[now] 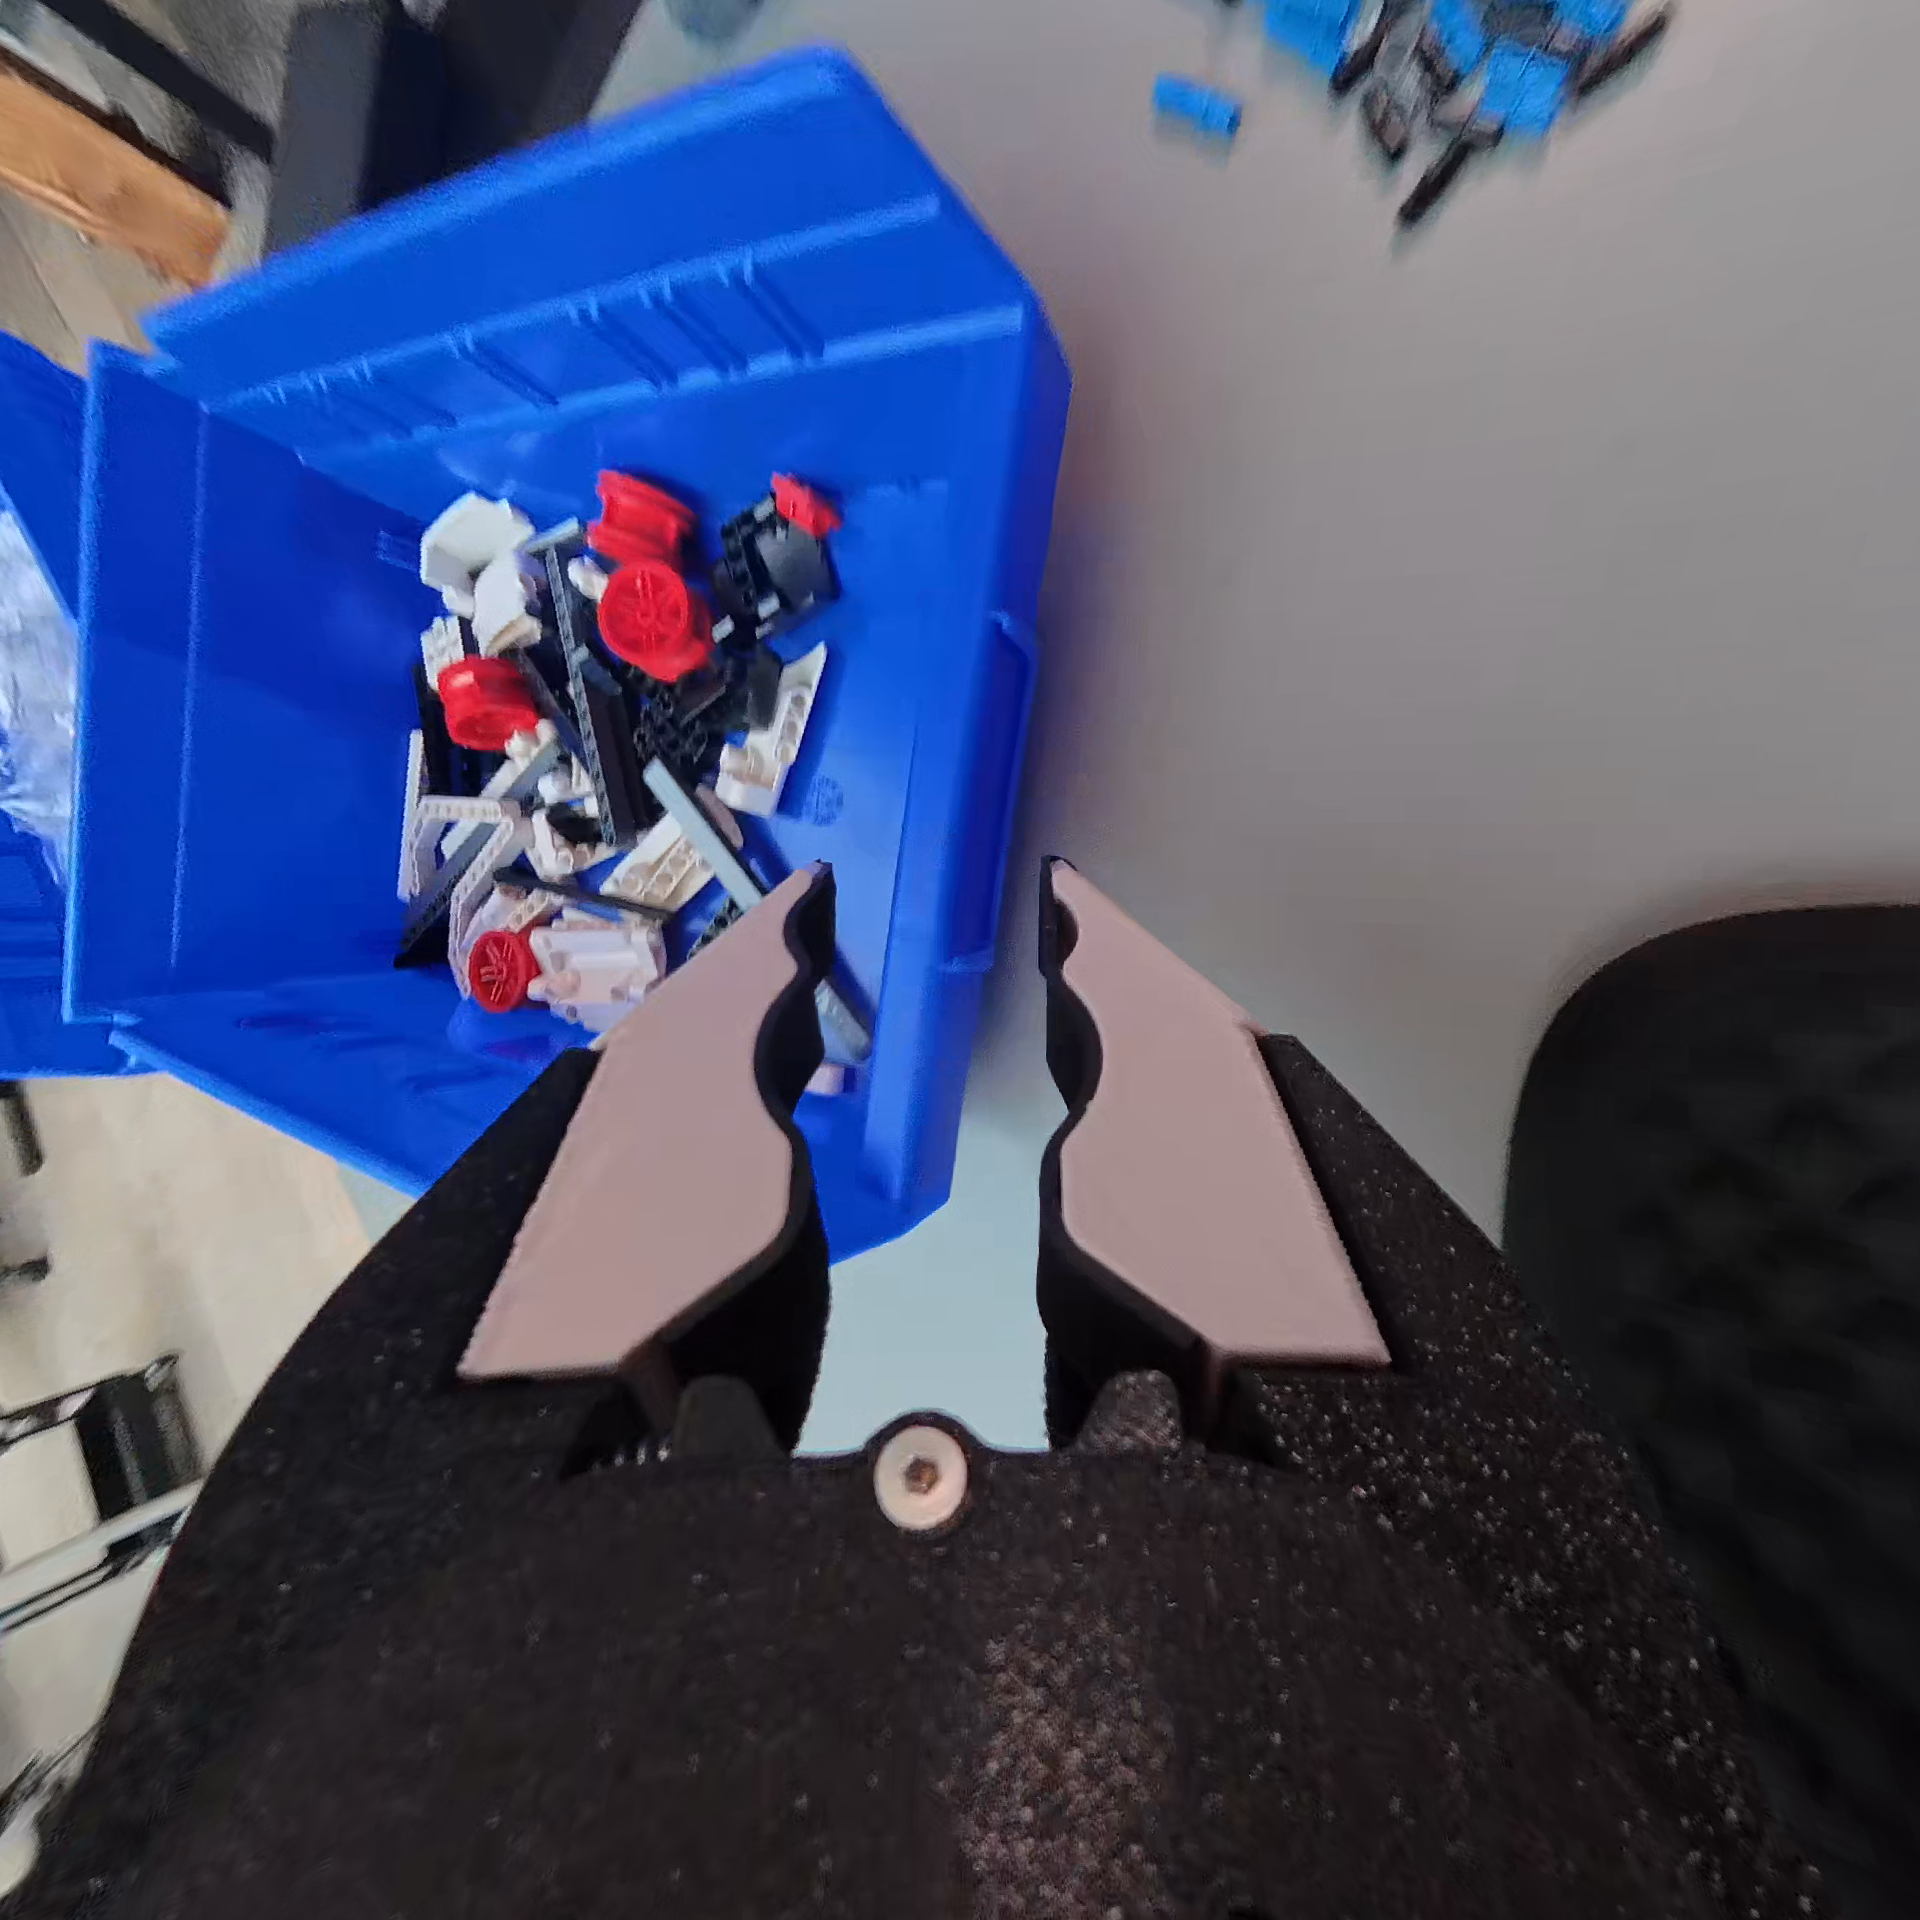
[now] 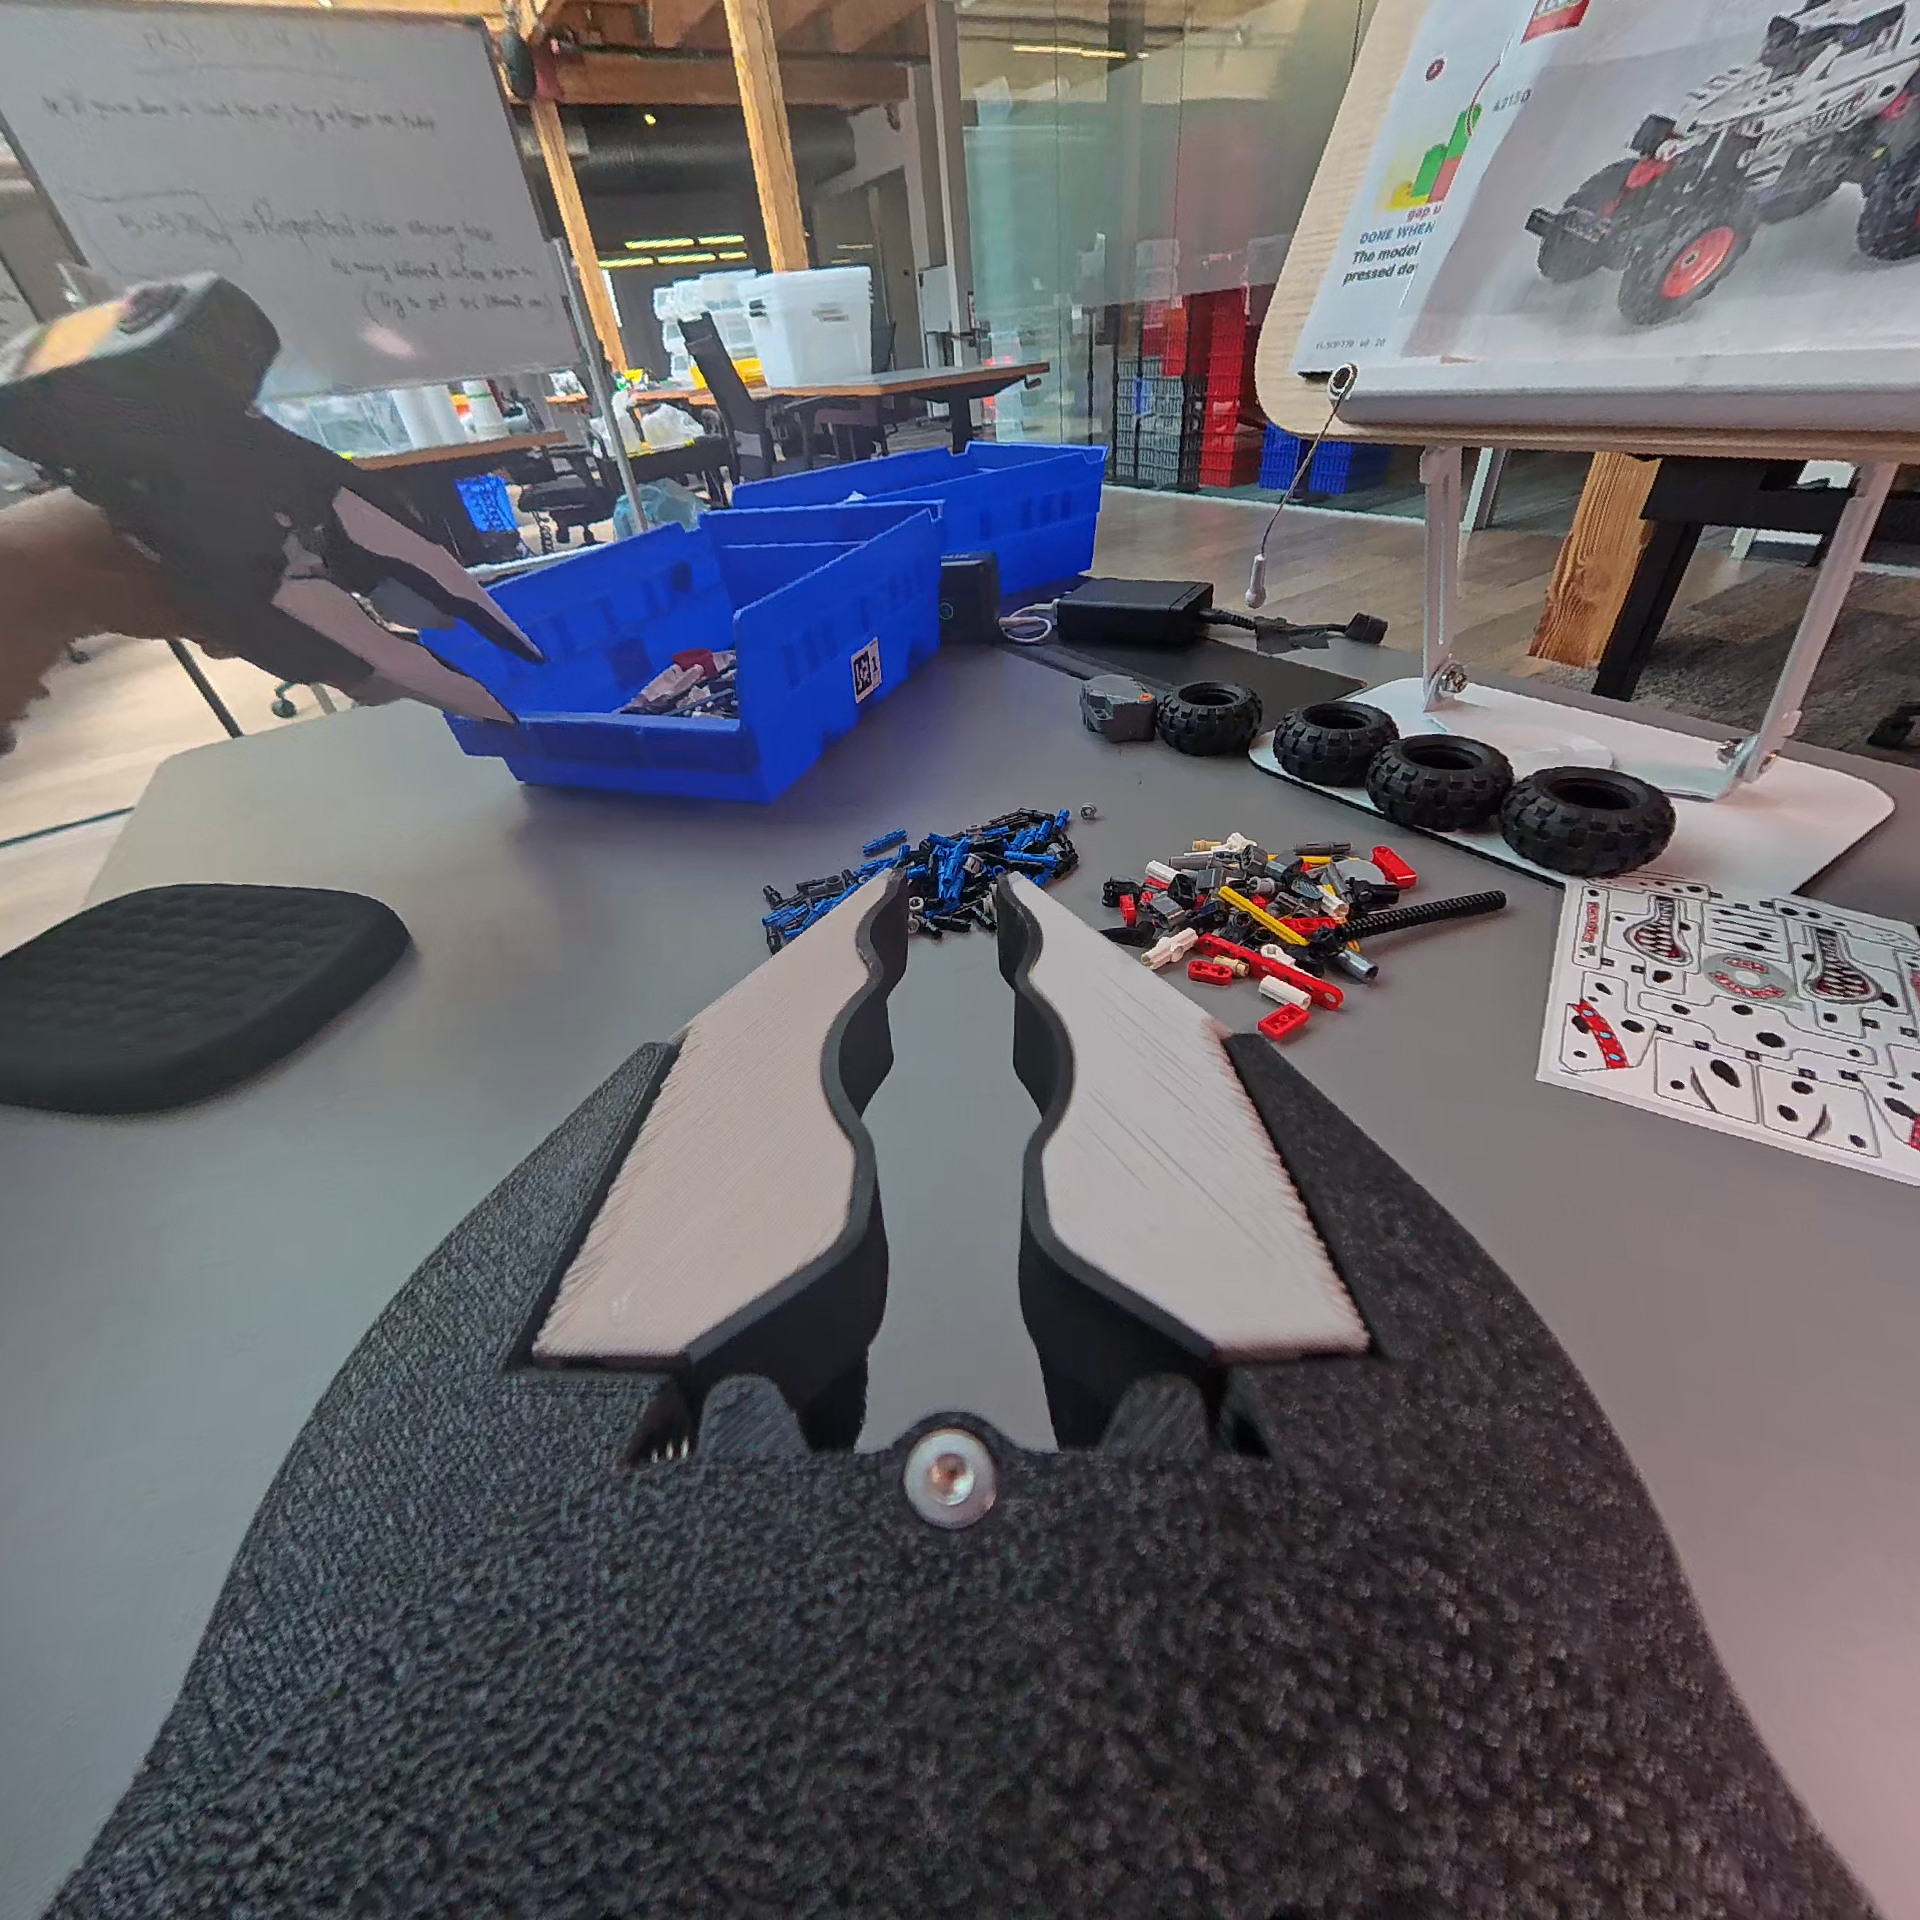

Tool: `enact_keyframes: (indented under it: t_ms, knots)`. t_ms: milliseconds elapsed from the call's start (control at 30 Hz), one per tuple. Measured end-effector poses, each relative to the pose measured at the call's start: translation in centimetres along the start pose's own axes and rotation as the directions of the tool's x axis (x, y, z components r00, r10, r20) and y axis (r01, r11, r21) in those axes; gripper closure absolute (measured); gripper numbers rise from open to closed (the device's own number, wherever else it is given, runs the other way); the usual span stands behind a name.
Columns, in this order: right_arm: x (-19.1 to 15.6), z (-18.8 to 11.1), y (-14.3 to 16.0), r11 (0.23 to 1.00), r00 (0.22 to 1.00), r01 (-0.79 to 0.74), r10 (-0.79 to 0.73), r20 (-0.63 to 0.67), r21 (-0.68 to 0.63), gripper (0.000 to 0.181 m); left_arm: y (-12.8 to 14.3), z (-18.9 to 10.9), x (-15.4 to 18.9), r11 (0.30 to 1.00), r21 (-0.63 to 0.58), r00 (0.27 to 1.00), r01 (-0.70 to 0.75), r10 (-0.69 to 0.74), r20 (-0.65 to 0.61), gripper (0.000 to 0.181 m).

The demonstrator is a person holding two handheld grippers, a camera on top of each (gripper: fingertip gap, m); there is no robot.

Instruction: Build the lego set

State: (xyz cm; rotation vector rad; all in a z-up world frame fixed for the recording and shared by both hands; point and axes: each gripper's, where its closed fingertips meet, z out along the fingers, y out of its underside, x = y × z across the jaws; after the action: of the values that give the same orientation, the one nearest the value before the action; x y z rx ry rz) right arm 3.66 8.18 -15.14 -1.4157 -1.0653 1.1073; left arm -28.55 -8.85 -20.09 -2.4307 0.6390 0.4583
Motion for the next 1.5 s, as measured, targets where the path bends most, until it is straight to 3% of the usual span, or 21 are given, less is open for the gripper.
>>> enact_keyframes:
  t_ms: [33,100,200,300,400,467,600,667,967,1200,1500]
  knots:
    - [0.0,0.0,0.0,1.0,1.0,-0.002,0.002,0.0,0.001,0.165,-1.5,-0.8,0.5,0.996,0.088,1.0,0.025,-0.024,-0.018,0.142]
    - [0.2,0.0,0.0,1.0,1.0,0.0,0.0,-0.005,0.004,0.165,-5.7,-2.7,1.9,0.947,0.31,0.993,0.089,-0.063,-0.095,0.136]
    - [0.6,0.0,-0.1,1.0,1.0,0.012,-0.011,-0.028,0.009,0.165,-13.1,-5.7,4.6,0.741,0.625,0.957,0.248,-0.087,-0.276,0.128]
    - [1.4,-0.3,-0.1,0.997,0.993,0.077,-0.077,-0.084,0.001,0.163,-18.3,-6.1,5.7,0.525,0.735,0.895,0.429,-0.139,-0.423,0.121]
    - [2.2,-0.6,-0.3,0.99,0.981,0.14,-0.14,-0.134,-0.01,0.16,-21.1,-3.1,5.1,0.439,0.743,0.863,0.505,-0.227,-0.452,0.115]
    - [2.4,-0.8,-0.3,0.987,0.977,0.158,-0.157,-0.147,-0.011,0.159,-22.4,-0.6,4.6,0.429,0.732,0.848,0.53,-0.263,-0.46,0.115]
    - [2.6,-0.6,0.1,0.987,0.974,0.159,-0.161,-0.159,-0.022,0.155,-23.7,4.0,3.7,0.482,0.737,0.88,0.474,-0.301,-0.369,0.114]
    - [2.8,-0.4,0.7,0.985,0.972,0.165,-0.171,-0.164,-0.045,0.152,-24.0,4.9,4.5,0.488,0.708,0.86,0.51,-0.289,-0.42,0.112]
    - [3.5,-0.2,1.4,0.98,0.961,0.19,-0.198,-0.194,-0.059,0.154,-25.7,4.0,4.4,0.468,0.799,0.926,0.378,-0.181,-0.332,0.116]
    - [5.8,0.2,0.6,0.985,0.946,0.172,-0.172,-0.275,-0.026,0.154,-26.7,5.0,4.9,0.513,0.818,0.966,0.26,-0.133,-0.223,0.121]
    - [12.2,4.2,-2.1,0.98,0.897,0.197,-0.162,-0.41,0.043,0.148,-27.8,5.9,2.6,0.463,0.815,0.937,0.347,-0.198,-0.287,0.12]
